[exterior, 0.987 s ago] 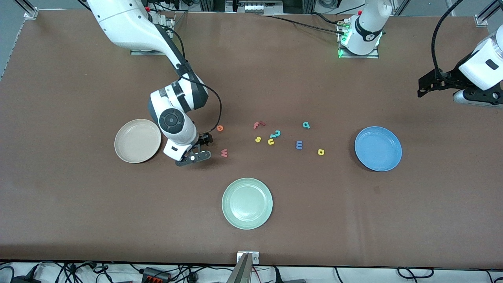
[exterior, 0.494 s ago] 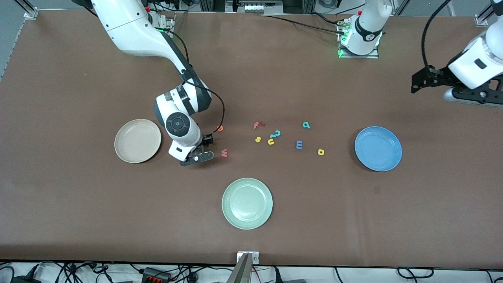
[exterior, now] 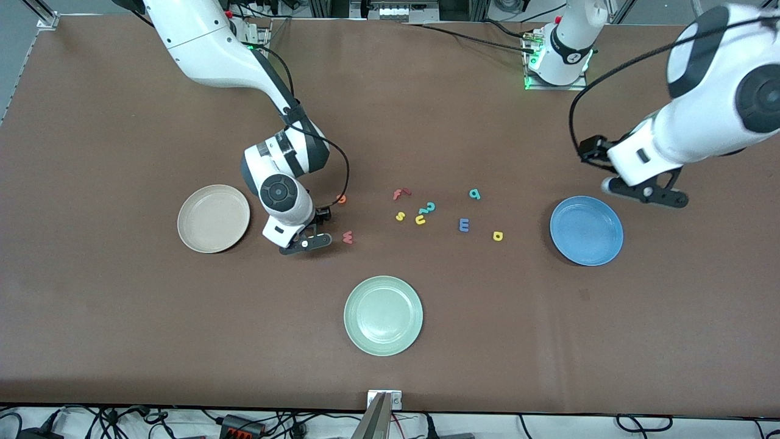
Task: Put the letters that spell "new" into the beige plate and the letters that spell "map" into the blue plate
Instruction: 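Carry the green u to the beige plate while the left gripper reaches letters, then release the u on the beige plate while the left gripper grasps yellow a, then grasp the orange e with the right gripper while the left drops the a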
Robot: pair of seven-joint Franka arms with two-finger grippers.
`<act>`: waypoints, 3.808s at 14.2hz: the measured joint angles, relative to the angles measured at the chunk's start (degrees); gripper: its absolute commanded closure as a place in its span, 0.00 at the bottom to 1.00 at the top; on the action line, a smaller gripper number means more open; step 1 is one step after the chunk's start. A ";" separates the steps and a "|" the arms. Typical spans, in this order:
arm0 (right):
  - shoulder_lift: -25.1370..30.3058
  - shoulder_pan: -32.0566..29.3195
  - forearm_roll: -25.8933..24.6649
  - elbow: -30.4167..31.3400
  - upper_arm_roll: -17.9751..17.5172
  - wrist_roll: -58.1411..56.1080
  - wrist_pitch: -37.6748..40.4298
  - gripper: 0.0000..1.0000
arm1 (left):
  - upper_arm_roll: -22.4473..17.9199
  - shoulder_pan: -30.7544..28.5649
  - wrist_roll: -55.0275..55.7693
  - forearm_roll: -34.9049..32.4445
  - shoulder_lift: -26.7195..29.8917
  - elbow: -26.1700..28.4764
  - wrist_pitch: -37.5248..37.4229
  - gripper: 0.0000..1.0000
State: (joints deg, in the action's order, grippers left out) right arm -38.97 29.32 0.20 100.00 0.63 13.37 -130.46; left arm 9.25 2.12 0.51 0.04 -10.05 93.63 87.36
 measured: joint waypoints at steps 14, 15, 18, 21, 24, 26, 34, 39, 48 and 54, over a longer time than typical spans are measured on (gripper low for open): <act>0.75 -0.19 0.51 -0.32 0.35 0.23 0.77 0.82 | 2.78 6.64 3.70 -4.93 -17.79 17.74 46.84 0.05; 1.30 -1.09 0.51 -0.47 0.82 0.23 0.82 0.82 | 2.77 6.83 3.75 -6.62 -18.54 18.43 48.68 0.07; 4.12 -8.53 0.34 -0.61 1.59 -2.28 4.95 0.82 | 2.77 7.11 3.76 -8.11 -20.91 18.66 52.17 0.22; 6.23 -18.21 0.32 -0.55 1.67 -7.87 10.28 0.82 | 2.76 7.12 3.75 -10.55 -22.81 18.64 55.09 0.37; 7.23 -20.75 0.32 1.55 1.56 -8.65 13.44 0.82 | 2.75 7.14 3.75 -11.35 -23.80 18.59 56.78 0.43; 7.53 -20.75 0.32 4.37 1.32 -8.56 12.78 0.79 | 2.75 7.17 3.75 -11.36 -24.31 18.56 57.50 0.58; 9.92 -21.19 0.40 5.65 0.04 -7.07 9.68 0.00 | 2.74 7.09 3.73 -11.37 -24.35 18.22 58.11 0.79; 11.67 -10.96 0.51 5.13 -1.53 -1.68 4.94 0.00 | 2.48 6.79 3.72 -11.37 -23.41 12.21 46.91 0.80; 7.27 4.77 0.51 3.47 -1.67 3.65 0.22 0.18 | 1.42 -3.40 -3.37 -11.51 -20.32 7.07 32.71 0.78; 2.92 7.35 0.50 1.43 -1.60 6.01 -0.03 0.23 | 1.59 -6.75 -5.36 -11.51 -20.67 11.94 33.93 0.00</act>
State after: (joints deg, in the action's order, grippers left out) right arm -36.05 36.68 0.70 101.43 -0.98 19.37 -130.49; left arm 10.84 -4.63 -4.85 -11.47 -30.73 105.57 121.30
